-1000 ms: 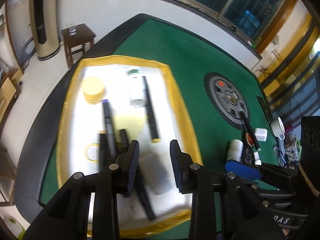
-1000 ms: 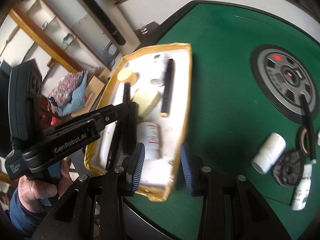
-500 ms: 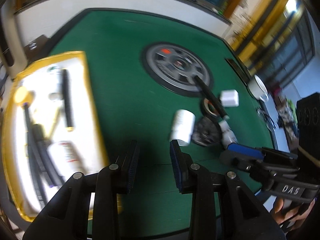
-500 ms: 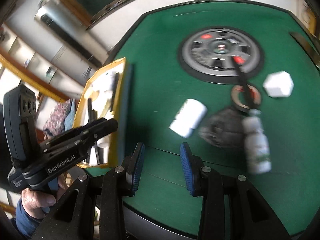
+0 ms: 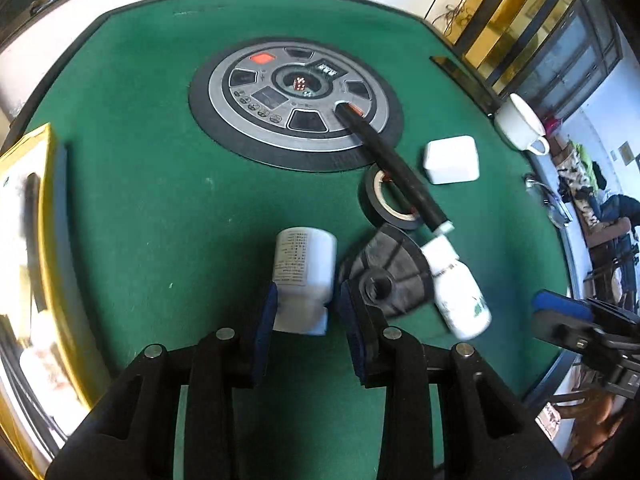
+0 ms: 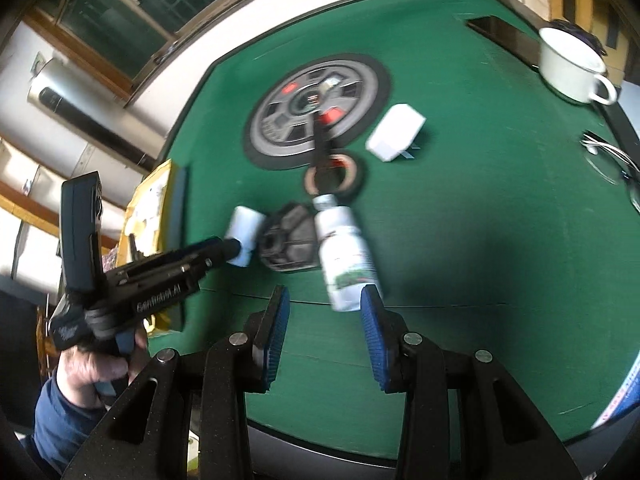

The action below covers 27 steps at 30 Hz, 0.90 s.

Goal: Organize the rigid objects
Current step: 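Grasp a white pill bottle with the left tool while the right tool grasps a green-labelled bottle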

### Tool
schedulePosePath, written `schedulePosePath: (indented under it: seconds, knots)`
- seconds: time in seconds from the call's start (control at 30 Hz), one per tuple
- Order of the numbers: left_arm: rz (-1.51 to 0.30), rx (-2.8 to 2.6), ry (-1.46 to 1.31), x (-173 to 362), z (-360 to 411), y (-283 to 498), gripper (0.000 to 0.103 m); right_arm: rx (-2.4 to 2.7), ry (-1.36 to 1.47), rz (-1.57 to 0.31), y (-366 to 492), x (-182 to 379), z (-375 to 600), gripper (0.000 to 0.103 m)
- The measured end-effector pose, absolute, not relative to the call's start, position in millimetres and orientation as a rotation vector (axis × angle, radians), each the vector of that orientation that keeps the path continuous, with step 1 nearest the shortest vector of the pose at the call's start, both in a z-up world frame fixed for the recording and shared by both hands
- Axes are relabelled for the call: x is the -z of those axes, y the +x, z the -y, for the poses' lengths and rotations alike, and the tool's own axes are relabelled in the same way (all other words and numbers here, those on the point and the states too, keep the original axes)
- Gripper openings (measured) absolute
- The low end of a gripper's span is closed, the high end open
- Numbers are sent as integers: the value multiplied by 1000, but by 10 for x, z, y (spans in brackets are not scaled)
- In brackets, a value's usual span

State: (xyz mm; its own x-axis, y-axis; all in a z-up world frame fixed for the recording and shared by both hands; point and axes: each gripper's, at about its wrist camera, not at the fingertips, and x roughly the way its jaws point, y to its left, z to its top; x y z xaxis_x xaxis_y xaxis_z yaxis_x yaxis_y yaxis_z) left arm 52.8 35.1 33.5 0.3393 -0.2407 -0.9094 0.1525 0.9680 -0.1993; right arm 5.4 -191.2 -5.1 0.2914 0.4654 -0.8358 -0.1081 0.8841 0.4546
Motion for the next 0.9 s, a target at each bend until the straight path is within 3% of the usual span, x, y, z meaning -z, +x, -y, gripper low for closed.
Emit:
schedulePosePath:
  seconds: [0.17, 0.6, 0.9]
  knots:
    - [-1209, 244, -91, -139, -357, 636, 31, -394, 321, -1242, 101, 109, 1997, 33]
    - [-1187, 225, -117, -150, -407, 2, 31, -447, 151, -1310, 403, 382, 1479, 33]
    - [-1174, 217, -103, -150, -368, 39, 31, -427, 110, -1327, 447, 533, 1402, 30]
